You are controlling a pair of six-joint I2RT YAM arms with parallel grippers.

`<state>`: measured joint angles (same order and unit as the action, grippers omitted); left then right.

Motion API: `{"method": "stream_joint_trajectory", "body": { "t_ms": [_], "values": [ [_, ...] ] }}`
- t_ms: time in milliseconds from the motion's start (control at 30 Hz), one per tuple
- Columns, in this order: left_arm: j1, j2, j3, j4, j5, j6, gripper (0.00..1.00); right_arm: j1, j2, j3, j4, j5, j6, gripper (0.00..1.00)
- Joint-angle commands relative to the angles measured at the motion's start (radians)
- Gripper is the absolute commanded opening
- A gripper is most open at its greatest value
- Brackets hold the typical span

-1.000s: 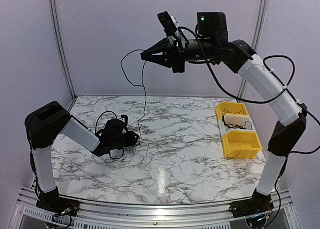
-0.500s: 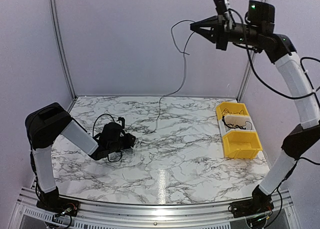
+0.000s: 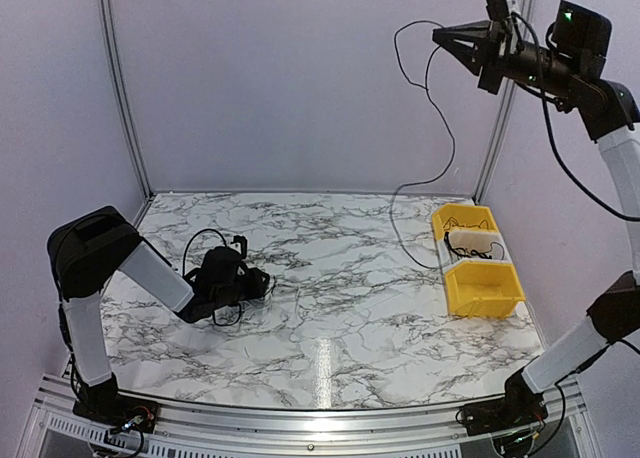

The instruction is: Untangle the cables

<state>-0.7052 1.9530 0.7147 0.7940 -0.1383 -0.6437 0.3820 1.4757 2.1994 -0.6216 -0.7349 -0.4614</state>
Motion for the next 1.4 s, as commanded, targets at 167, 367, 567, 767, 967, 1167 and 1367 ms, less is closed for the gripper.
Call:
{"method": "stream_joint_trajectory", "body": {
  "t_ms": [167,367,567,767,967,1167,1367],
  "values": [
    [0.0,-0.092,-0.046,-0.118,0.073,0.039,0.29,-0.047,-0.084,-0.261,0.009,0.176,-0.088,0.0],
    [-0.001,-0.158,-0.064,-0.118,0.064,0.049,0.33,-0.164,-0.147,-0.491,0.069,0.168,-0.094,0.0],
    [-0.002,-0.186,-0.066,-0.119,0.059,0.053,0.34,-0.386,-0.158,-0.64,0.117,0.05,-0.058,0.0],
    [-0.002,-0.194,-0.067,-0.12,0.065,0.047,0.35,-0.615,-0.156,-0.774,0.182,-0.086,-0.023,0.0],
    [-0.002,-0.208,-0.079,-0.121,0.062,0.048,0.35,-0.731,-0.122,-0.824,0.194,-0.127,-0.033,0.0],
    [-0.002,-0.205,-0.083,-0.121,0.059,0.041,0.35,-0.733,-0.134,-0.798,0.243,-0.105,0.032,0.0],
    [-0.001,-0.208,-0.084,-0.121,0.06,0.037,0.36,-0.733,-0.118,-0.76,0.286,0.021,0.07,0.0]
  ]
}}
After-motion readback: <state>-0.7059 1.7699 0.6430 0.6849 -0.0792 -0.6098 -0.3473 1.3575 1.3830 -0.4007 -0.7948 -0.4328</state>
